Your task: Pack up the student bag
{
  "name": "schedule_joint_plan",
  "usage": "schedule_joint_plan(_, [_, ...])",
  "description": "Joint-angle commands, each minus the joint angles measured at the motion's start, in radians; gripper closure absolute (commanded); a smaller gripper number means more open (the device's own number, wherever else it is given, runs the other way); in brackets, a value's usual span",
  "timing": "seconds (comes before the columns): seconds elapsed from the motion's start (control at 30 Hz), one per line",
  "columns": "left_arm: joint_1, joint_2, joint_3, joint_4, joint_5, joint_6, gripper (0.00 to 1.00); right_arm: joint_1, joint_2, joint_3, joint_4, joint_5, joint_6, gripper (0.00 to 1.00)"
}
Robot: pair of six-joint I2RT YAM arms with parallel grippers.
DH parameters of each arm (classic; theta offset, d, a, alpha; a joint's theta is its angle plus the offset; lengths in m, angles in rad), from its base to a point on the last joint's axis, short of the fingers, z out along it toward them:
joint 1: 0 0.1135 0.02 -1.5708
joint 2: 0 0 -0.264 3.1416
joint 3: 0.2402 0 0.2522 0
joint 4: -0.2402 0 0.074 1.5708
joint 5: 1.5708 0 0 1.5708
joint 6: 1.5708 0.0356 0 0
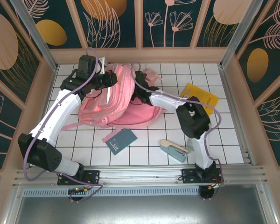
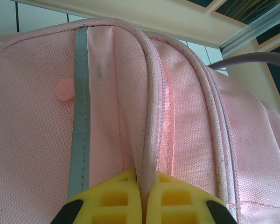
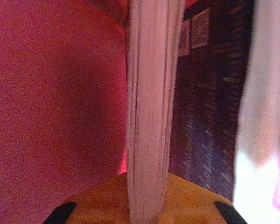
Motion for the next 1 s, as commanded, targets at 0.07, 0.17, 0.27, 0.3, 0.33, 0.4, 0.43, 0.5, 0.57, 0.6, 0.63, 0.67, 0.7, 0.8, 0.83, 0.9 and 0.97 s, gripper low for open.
schedule_joint_plan(0.07, [0.02, -0.058, 0.012, 0.218, 0.069, -0.049, 1.0, 0.048, 0.096, 0.166, -0.05, 0.001, -0.001, 0.57])
schedule_joint_plan(0.17, [0.041, -0.058, 0.005, 0.222, 0.078, -0.059, 1.0, 0.046, 0.063, 0.139, -0.055, 0.034, -0.025, 0.47])
schedule_joint_plan(0.27, [0.064, -0.066, -0.008, 0.228, 0.079, -0.067, 1.0, 0.038, 0.006, 0.084, -0.058, 0.073, -0.053, 0.42])
schedule_joint_plan(0.3, [0.072, -0.068, -0.011, 0.231, 0.079, -0.072, 1.0, 0.033, -0.013, 0.064, -0.054, 0.078, -0.056, 0.4])
schedule_joint_plan(0.33, [0.076, -0.069, -0.017, 0.234, 0.08, -0.076, 1.0, 0.031, -0.025, 0.05, -0.054, 0.079, -0.064, 0.37])
schedule_joint_plan(0.4, [0.088, -0.068, -0.024, 0.242, 0.083, -0.087, 1.0, 0.022, -0.04, 0.047, -0.087, 0.076, -0.088, 0.33])
schedule_joint_plan(0.43, [0.092, -0.068, -0.027, 0.245, 0.083, -0.09, 1.0, 0.02, -0.049, 0.042, -0.099, 0.075, -0.101, 0.32])
schedule_joint_plan(0.5, [0.098, -0.068, -0.032, 0.248, 0.076, -0.094, 1.0, 0.015, -0.08, 0.011, -0.103, 0.075, -0.122, 0.27])
schedule_joint_plan(0.57, [0.101, -0.067, -0.039, 0.249, 0.061, -0.094, 1.0, 0.008, -0.126, -0.041, -0.077, 0.067, -0.143, 0.27])
schedule_joint_plan(0.6, [0.105, -0.067, -0.043, 0.251, 0.056, -0.096, 1.0, 0.004, -0.153, -0.071, -0.058, 0.064, -0.157, 0.24])
schedule_joint_plan(0.63, [0.107, -0.066, -0.049, 0.254, 0.055, -0.1, 1.0, 0.0, -0.18, -0.097, -0.043, 0.056, -0.173, 0.23])
schedule_joint_plan(0.67, [0.113, -0.067, -0.056, 0.259, 0.053, -0.107, 1.0, -0.005, -0.211, -0.125, -0.028, 0.05, -0.194, 0.23])
schedule_joint_plan(0.7, [0.116, -0.067, -0.065, 0.266, 0.052, -0.112, 1.0, -0.01, -0.24, -0.153, -0.017, 0.037, -0.222, 0.23])
schedule_joint_plan(0.8, [0.12, -0.06, -0.074, 0.263, 0.024, -0.104, 1.0, -0.025, -0.354, -0.245, -0.021, 0.068, -0.298, 0.28])
schedule_joint_plan(0.83, [0.121, -0.061, -0.078, 0.264, 0.011, -0.101, 1.0, -0.036, -0.398, -0.288, -0.024, 0.098, -0.314, 0.3])
schedule_joint_plan(0.9, [0.12, -0.058, -0.094, 0.277, -0.003, -0.089, 1.0, -0.095, -0.501, -0.386, -0.037, 0.147, -0.31, 0.31])
schedule_joint_plan(0.97, [0.12, -0.052, -0.113, 0.293, -0.006, -0.084, 1.0, -0.182, -0.585, -0.473, -0.048, 0.166, -0.322, 0.32])
